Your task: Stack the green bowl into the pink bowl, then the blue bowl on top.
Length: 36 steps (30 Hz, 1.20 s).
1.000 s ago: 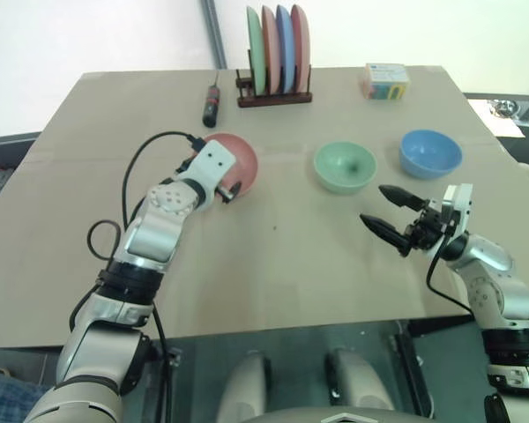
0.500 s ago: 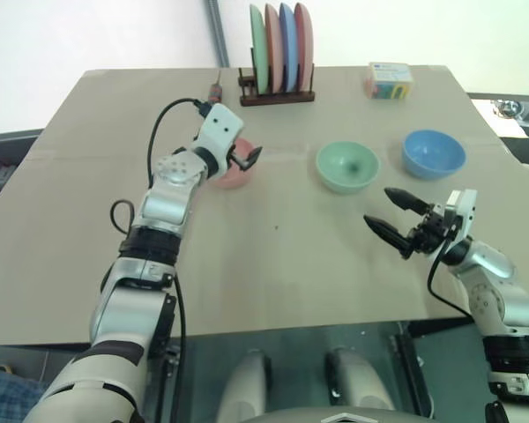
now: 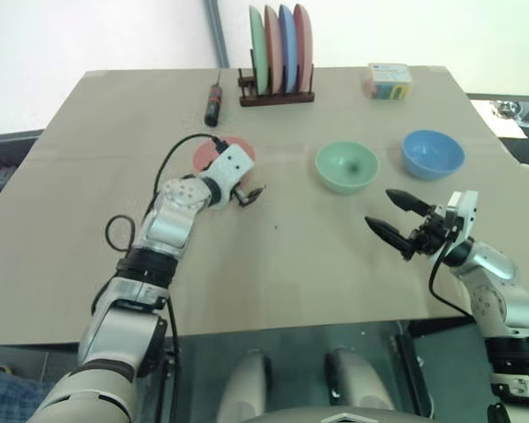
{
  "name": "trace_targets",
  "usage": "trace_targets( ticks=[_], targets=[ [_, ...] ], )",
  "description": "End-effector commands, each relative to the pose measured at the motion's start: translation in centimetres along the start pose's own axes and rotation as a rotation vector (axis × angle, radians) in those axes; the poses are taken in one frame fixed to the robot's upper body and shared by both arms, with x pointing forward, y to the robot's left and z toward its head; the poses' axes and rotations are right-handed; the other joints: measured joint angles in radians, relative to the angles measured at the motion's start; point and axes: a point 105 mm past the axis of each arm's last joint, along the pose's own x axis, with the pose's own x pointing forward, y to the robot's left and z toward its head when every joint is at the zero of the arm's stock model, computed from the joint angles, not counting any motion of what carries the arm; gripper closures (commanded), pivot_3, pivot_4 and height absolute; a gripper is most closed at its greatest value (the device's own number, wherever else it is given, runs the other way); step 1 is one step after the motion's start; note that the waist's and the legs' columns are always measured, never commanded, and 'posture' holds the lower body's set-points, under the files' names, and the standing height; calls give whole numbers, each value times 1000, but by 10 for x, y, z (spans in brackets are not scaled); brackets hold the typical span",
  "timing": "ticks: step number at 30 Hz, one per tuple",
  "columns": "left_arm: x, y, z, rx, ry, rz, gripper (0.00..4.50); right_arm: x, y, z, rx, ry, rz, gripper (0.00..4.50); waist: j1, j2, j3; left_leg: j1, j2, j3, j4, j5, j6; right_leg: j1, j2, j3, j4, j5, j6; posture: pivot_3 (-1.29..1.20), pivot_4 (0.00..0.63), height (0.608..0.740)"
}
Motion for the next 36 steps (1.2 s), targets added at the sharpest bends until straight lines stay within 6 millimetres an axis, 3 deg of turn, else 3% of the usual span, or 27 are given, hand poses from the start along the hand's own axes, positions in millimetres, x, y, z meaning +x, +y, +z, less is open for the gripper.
trace_targets(
  ticks=[1, 5, 8, 13, 17, 20, 23, 26, 31, 36],
  targets=[
    [-1, 5, -17, 15, 88, 26, 0, -2, -3, 16, -63, -34, -6, 51, 0, 0, 0, 1, 0, 0, 0, 0, 0, 1, 0, 0, 0, 0, 0, 0, 150, 740],
    [0, 4, -15, 9, 86, 21, 1163, -3, -4, 15, -64, -30, -13, 0, -4, 0, 0, 2, 0, 0, 0, 0, 0, 1, 0, 0, 1, 0, 0, 0, 150, 740],
    [0, 3, -14, 9, 83, 19, 2643, -3, -4, 15, -64, -30, -14, 0, -5, 0, 0, 2, 0, 0, 0, 0, 0, 1, 0, 0, 2, 0, 0, 0, 150, 740],
    [-1, 3, -13, 8, 80, 16, 4470, -3, -4, 14, -66, -31, -16, 0, -2, 2, -1, 3, 0, 0, 1, 0, 0, 2, 0, 0, 2, 0, 0, 0, 150, 740],
    [-2, 0, -4, 18, 38, 0, 4496, -3, -4, 14, -68, -31, -16, 0, -3, 2, -1, 3, 0, 0, 1, 0, 0, 2, 0, 1, 2, 0, 0, 0, 150, 740],
    [-5, -16, 22, 72, -79, -77, 4496, -3, -4, 15, -68, -31, -16, 0, -1, 2, -1, 3, 0, 0, 1, 0, 0, 2, 0, 1, 2, 0, 0, 0, 150, 740],
    [-12, -49, 43, 193, -175, -214, 4496, -2, -5, 15, -68, -30, -15, 0, 6, 2, -1, 2, 0, 1, 1, 0, 0, 2, 0, 1, 1, 0, 0, 0, 150, 740],
    [-31, -106, 63, 401, -321, -436, 4496, 0, -5, 15, -68, -32, -12, 0, 9, 2, -1, 1, 0, 1, 1, 0, 0, 1, 0, 1, 0, 0, 0, 0, 150, 740],
    [-38, -147, 61, 582, -373, -603, 4496, 4, -4, 14, -66, -35, -4, 0, 20, 2, -1, 2, 0, 2, 1, 0, 0, 1, 0, 2, 0, 0, 0, 0, 150, 740],
    [-42, -158, 60, 633, -372, -685, 4496, 5, -3, 15, -71, -38, -2, 0, 20, 2, -1, 3, 0, 2, 2, 0, 0, 2, 0, 2, 1, 0, 0, 0, 150, 740]
  ],
)
